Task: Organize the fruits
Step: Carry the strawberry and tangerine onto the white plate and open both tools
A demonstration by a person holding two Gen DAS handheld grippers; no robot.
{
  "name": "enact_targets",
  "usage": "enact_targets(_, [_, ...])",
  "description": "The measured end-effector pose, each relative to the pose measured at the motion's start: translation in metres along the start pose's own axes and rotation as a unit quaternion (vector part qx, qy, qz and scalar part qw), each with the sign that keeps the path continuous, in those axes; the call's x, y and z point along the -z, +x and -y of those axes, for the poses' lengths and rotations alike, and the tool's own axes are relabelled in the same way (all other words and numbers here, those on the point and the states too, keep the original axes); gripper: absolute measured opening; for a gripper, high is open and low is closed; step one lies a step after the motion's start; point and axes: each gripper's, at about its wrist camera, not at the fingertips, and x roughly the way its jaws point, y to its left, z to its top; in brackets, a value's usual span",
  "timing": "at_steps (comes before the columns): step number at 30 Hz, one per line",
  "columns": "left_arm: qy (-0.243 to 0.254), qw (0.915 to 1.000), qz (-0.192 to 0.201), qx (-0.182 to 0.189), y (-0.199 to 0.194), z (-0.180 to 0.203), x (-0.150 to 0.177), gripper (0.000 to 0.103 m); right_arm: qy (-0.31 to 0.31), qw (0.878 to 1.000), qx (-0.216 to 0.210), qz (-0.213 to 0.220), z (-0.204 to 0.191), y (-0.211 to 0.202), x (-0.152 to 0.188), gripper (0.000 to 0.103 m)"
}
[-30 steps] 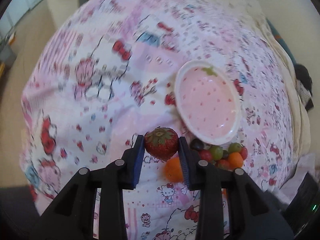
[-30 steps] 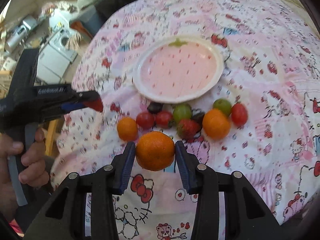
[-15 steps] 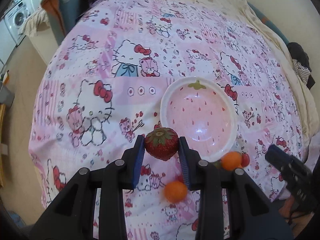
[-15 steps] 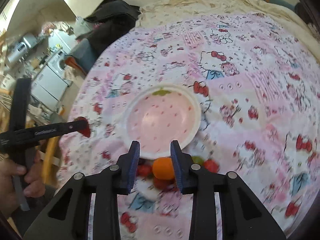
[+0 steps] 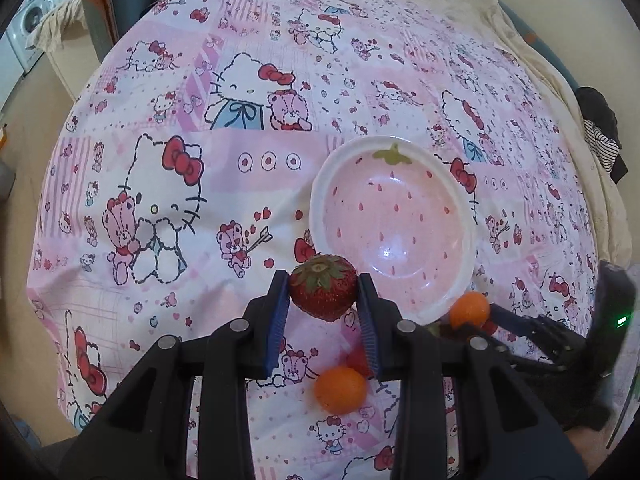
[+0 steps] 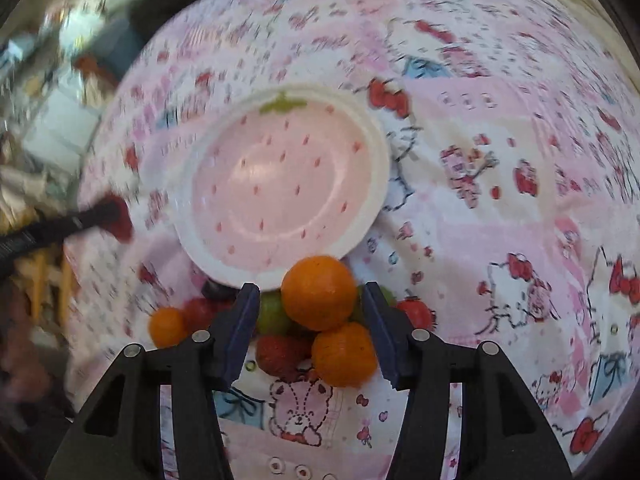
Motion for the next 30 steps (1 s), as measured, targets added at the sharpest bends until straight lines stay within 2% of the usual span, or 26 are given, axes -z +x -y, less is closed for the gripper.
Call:
enact_targets(1, [0.003,1.0000,0.002,-0.002,-0.001,0.001,0.000,0.030,-0.014,1.000,0.023,0.001,-0.004,0.004,0.001,0.055])
enact_targets(4, [0.007,1.0000,0.000,-0.001,-0.001,0.000,-0.002,0.030,-0.018,0.999,0.035,0.002,-0.001,0.005,0.001,0.044])
enact_targets(6, [0.012,0.9999,-0.002,-0.004,0.001,0.002,-0.004,0.030,0.004,1.000,0.010,0.004,0.007,0.000,-0.001,0.043])
enact_targets(8, [0.023,0.9997,-0.001,-0.009,0.003,0.005,-0.009,0.030,0.009,1.000,0.004,0.011,0.009,-0.006,-0.005,0.043])
enact_targets(14, [0.043,0.9991,0.000,-0.006,0.015,0.014,-0.022,0.030,0.031,0.997,-0.043,0.059,0.017,-0.026,-0.025,0.043])
enact_targets(17, [0.069,0.9974,-0.003,-0.021,0.029,0.025,-0.027,0.030,0.033,0.995,-0.058,0.071,0.019,-0.025,-0.042,0.043])
enact_targets(22, [0.084,0.9962,-0.007,-0.023,0.054,0.036,-0.039,0.030,0.034,0.995,-0.063,0.068,0.024,-0.005,-0.072,0.042])
enact_targets(25, [0.093,0.9954,-0.001,-0.022,0.066,0.042,-0.046,0.030,0.040,0.994,-0.073,0.064,0.031,0.009,-0.086,0.031])
enact_targets(30, [0.094,0.9954,-0.008,-0.018,0.086,0.044,-0.056,0.030,0.047,0.995,-0.066,0.060,0.038,0.025,-0.099,0.031])
